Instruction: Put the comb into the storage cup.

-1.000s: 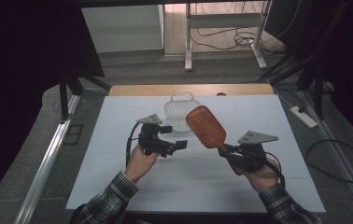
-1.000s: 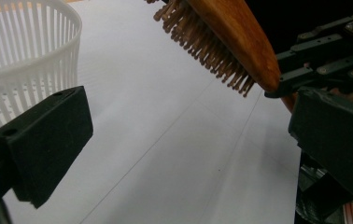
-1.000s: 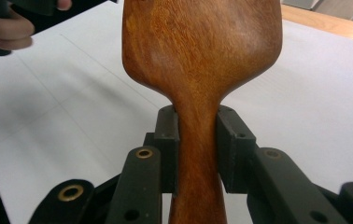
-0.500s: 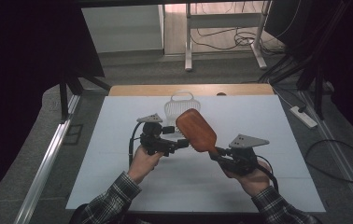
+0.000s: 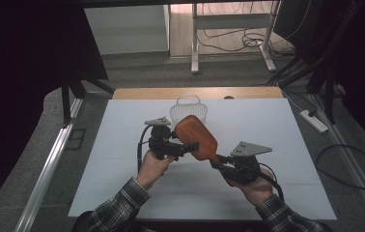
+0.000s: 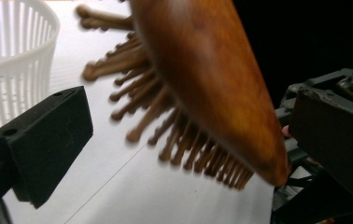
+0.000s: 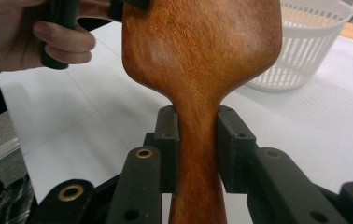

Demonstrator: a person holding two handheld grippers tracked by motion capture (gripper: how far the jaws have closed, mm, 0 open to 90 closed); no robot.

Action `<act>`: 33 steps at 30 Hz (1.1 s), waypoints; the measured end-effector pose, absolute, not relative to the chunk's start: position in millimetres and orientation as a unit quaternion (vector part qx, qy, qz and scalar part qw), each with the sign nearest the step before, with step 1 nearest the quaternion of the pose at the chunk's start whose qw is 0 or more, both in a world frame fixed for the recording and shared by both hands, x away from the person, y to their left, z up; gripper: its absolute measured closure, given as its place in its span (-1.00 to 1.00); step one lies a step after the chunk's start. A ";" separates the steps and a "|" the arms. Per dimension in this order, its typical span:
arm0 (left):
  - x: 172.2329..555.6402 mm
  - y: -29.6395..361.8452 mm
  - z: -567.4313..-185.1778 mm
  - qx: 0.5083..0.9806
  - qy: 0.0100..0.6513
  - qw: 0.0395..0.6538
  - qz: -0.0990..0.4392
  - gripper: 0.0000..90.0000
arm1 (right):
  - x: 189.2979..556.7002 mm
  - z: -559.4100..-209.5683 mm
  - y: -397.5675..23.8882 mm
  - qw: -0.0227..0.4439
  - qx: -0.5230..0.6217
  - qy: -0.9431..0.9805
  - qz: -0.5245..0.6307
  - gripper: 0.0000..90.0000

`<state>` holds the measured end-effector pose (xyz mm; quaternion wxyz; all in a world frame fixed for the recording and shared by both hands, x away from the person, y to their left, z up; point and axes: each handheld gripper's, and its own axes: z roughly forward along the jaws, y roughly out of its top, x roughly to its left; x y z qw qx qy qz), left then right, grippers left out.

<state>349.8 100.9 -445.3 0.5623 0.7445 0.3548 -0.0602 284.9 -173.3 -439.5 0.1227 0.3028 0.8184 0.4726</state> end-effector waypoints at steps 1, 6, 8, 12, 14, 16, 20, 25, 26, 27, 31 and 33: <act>350.1 100.7 -445.5 0.743 0.356 0.564 -0.063 -1.00 | 284.6 -439.7 -172.3 0.122 0.302 0.819 0.473 0.61; 351.3 99.2 -446.7 0.740 0.356 0.565 -0.075 -0.99 | 284.0 -440.4 -168.9 0.118 0.298 0.820 0.474 0.61; 351.0 98.7 -446.8 0.742 0.356 0.563 -0.076 -0.95 | 283.9 -440.9 -167.9 0.117 0.295 0.820 0.476 0.61; 351.1 99.0 -447.7 0.738 0.356 0.566 -0.092 -0.82 | 283.3 -441.4 -166.5 0.117 0.291 0.821 0.478 0.61; 351.6 99.8 -448.6 0.734 0.355 0.569 -0.107 -0.67 | 282.8 -441.4 -165.8 0.118 0.287 0.822 0.478 0.61; 351.6 100.2 -448.8 0.728 0.354 0.573 -0.127 -0.38 | 283.3 -442.1 -165.4 0.118 0.286 0.822 0.477 0.61; 353.2 102.7 -450.8 0.711 0.365 0.580 -0.159 -0.23 | 284.5 -442.9 -166.1 0.117 0.284 0.822 0.479 0.61; 354.4 104.9 -452.5 0.695 0.368 0.587 -0.192 0.00 | 286.3 -446.3 -165.1 0.114 0.283 0.827 0.473 0.62; 354.5 105.1 -452.5 0.694 0.367 0.588 -0.197 0.04 | 286.6 -447.0 -164.8 0.113 0.283 0.827 0.472 0.61; 354.2 105.0 -452.3 0.694 0.366 0.588 -0.198 0.07 | 287.0 -447.7 -164.4 0.111 0.283 0.828 0.471 0.62; 354.4 105.5 -452.6 0.692 0.364 0.589 -0.204 0.14 | 287.5 -448.6 -163.4 0.113 0.282 0.830 0.468 0.61; 354.7 105.4 -452.5 0.694 0.361 0.587 -0.207 0.19 | 288.3 -449.8 -162.6 0.113 0.282 0.832 0.465 0.61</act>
